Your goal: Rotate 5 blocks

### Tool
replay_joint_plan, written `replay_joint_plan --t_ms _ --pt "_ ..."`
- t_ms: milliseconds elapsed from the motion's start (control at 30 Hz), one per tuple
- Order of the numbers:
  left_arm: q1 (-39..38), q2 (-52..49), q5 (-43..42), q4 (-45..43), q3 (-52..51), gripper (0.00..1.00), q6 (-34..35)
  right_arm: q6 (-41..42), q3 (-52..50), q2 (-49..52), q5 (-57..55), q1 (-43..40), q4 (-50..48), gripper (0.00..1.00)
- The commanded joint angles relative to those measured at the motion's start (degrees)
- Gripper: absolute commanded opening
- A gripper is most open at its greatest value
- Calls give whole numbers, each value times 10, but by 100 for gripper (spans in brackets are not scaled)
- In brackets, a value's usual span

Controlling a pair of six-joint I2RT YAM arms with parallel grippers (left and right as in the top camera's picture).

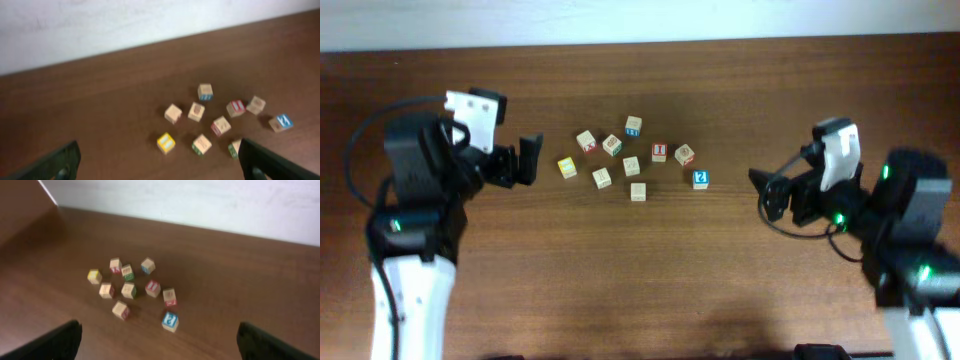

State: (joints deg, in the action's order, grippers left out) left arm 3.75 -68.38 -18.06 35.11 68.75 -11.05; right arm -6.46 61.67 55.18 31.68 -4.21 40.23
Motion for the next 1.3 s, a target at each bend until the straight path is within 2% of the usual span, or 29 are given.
replay_joint_plan --t_ms 0,133,200,467,567,667,833,900,933,1033,1100,1267 --pt "-1 -103 -12 109 143 99 -28 -2 148 119 11 -3 101 98" --pt "-1 -227 -12 207 281 99 -28 -2 335 303 11 35 244 98" --pt "-1 -283 -12 241 330 99 -28 -2 391 388 11 70 277 98" --pt "-1 -333 -12 239 330 99 -28 -13 398 586 4 123 260 98" --pt "-1 -333 -10 239 330 99 -28 61 397 618 -78 133 260 98" --pt "-1 -333 -10 239 330 99 -28 170 396 643 -210 165 276 98" --pt "-1 -333 -10 239 330 99 -28 174 395 643 -218 202 242 99" --pt "-1 -333 -10 239 330 99 -28 175 395 643 -219 207 216 68" --pt "-1 -333 -10 239 330 99 -28 195 395 643 -231 211 186 60" --pt "-1 -333 -10 239 330 99 -28 249 395 643 -294 222 153 59" --pt "-1 -333 -10 239 330 99 -28 287 395 643 -294 223 167 57" --pt "-1 -333 -10 239 330 99 -28 264 385 660 -289 223 224 56"
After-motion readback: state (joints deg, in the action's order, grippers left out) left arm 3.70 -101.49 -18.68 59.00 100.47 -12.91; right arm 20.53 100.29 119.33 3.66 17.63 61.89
